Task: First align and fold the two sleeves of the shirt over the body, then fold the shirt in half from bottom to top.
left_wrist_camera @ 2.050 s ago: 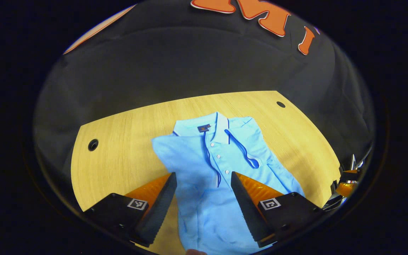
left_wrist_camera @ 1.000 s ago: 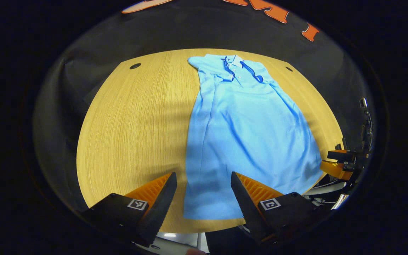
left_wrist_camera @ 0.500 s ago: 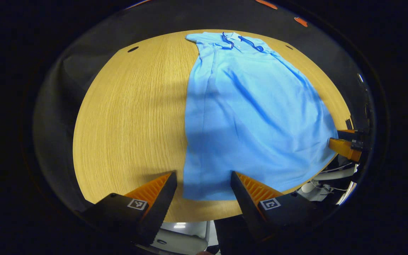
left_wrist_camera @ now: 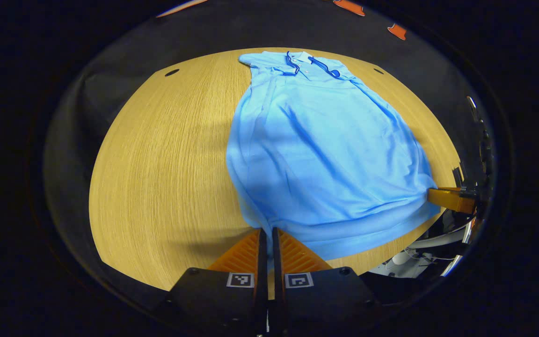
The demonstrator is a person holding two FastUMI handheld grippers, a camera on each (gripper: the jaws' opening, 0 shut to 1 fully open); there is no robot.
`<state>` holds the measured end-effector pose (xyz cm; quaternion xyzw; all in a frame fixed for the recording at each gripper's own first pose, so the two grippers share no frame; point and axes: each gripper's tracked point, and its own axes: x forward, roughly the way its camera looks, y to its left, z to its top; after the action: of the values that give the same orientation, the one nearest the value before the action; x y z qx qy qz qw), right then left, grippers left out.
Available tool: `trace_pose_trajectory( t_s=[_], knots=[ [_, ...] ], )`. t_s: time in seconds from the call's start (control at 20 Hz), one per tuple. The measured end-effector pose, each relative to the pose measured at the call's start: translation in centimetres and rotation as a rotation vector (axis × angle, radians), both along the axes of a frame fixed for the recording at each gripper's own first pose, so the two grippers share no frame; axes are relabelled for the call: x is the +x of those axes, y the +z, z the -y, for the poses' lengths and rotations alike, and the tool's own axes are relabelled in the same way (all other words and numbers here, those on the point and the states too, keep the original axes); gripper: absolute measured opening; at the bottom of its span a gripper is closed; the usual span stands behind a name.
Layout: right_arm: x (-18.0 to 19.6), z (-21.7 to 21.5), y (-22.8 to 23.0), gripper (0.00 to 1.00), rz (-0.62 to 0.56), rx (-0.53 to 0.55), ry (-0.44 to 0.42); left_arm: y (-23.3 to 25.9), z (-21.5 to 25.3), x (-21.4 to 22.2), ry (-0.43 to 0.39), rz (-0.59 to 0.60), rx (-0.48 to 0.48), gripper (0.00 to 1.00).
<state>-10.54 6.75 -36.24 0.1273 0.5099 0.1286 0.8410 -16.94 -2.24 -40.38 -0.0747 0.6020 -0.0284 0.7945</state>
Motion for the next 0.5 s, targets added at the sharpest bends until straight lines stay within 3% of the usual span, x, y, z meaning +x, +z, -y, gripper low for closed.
trace_pose_trajectory(
  t_s=[0.1,0.5],
  knots=[
    [0.7,0.1,1.3,0.01,0.060,0.035,-0.010,0.7,0.1,0.5,0.009,0.032,0.007,0.05],
    [3.6,0.1,8.8,0.01,0.216,0.167,0.000,9.1,0.2,5.9,0.033,0.244,0.010,0.05]
  ],
)
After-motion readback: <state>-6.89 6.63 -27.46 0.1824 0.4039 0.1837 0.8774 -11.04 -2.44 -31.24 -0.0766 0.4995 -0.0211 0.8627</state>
